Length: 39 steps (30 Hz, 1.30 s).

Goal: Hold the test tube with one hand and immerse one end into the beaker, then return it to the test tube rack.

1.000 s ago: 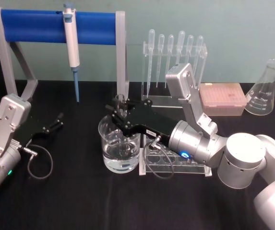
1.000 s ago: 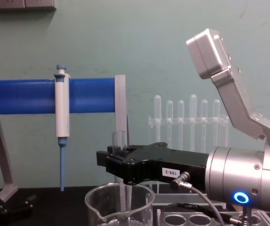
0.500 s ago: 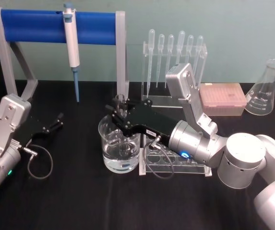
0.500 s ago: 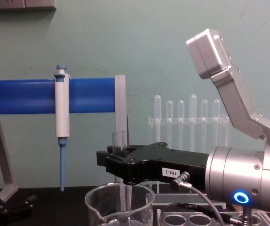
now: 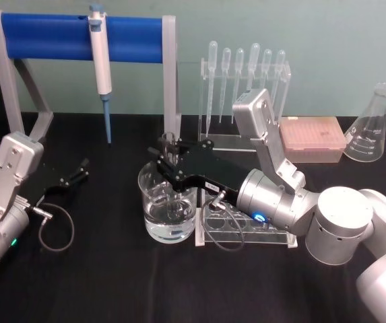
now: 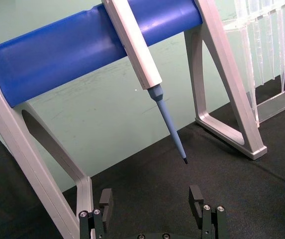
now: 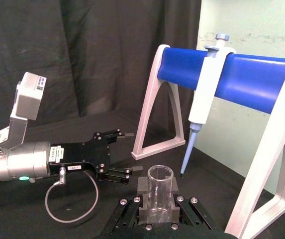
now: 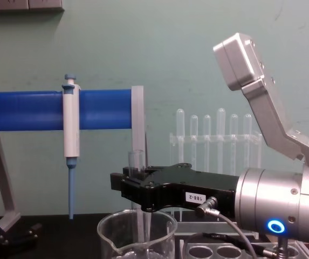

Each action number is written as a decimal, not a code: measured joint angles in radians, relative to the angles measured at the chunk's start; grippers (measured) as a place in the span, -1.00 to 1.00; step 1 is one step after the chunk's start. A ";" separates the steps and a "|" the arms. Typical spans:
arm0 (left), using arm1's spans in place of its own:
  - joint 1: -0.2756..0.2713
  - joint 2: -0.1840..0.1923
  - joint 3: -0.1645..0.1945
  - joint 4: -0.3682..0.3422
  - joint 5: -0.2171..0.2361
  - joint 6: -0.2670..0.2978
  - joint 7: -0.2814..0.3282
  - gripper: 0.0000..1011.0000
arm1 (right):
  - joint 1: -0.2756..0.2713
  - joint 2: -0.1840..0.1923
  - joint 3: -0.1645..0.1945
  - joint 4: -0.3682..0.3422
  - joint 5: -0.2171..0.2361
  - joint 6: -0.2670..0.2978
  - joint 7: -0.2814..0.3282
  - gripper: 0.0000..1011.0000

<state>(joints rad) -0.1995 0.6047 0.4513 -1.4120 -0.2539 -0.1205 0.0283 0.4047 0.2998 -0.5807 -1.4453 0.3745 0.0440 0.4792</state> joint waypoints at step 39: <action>0.000 0.000 0.000 0.000 0.000 0.000 0.000 0.98 | 0.000 0.000 0.000 0.000 0.000 0.000 0.000 -0.56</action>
<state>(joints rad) -0.1995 0.6047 0.4514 -1.4120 -0.2540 -0.1205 0.0283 0.4047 0.2998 -0.5807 -1.4453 0.3745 0.0440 0.4792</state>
